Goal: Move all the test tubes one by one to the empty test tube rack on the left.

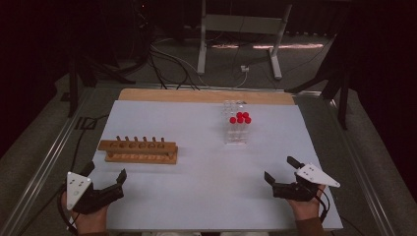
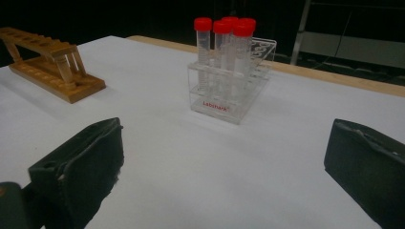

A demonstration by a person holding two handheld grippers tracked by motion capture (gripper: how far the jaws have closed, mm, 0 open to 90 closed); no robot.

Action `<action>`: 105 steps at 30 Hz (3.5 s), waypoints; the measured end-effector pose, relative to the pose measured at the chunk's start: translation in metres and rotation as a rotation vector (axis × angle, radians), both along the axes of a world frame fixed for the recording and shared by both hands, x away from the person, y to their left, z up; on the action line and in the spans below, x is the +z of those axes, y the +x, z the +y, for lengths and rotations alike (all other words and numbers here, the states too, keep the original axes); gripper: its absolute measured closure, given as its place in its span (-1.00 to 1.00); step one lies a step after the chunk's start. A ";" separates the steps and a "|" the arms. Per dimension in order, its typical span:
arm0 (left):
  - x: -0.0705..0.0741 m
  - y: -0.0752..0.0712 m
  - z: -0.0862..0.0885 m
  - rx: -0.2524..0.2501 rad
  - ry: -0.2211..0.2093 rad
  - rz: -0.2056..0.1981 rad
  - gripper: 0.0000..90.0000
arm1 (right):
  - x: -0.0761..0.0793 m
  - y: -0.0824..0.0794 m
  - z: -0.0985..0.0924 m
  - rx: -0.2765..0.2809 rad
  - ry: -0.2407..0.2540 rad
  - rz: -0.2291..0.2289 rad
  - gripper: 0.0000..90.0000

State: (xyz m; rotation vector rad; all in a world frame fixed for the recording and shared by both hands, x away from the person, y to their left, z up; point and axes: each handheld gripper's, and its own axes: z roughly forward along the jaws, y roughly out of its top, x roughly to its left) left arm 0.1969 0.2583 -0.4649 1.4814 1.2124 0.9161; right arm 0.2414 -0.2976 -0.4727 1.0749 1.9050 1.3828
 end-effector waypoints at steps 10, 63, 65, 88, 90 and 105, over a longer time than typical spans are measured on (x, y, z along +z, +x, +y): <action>-0.001 -0.002 -0.002 0.013 0.007 -0.003 -0.98 | 0.015 0.002 -0.001 0.025 0.022 -0.024 -1.00; -0.008 0.003 -0.004 0.000 -0.027 0.011 -0.98 | 0.000 0.154 0.059 -0.035 -0.008 0.096 0.50; -0.008 0.003 -0.005 -0.002 -0.026 0.012 -0.98 | -0.002 0.157 0.060 -0.037 -0.002 0.099 0.52; -0.009 0.005 -0.006 -0.005 -0.021 0.021 -0.98 | 0.013 0.153 0.062 -0.057 0.022 0.031 0.66; -0.009 0.006 -0.006 -0.006 -0.016 0.024 -0.98 | 0.016 0.151 0.062 -0.057 0.025 0.022 0.66; -0.007 0.011 -0.014 -0.029 -0.053 0.049 -0.98 | 0.048 0.137 0.055 -0.027 0.065 -0.040 0.66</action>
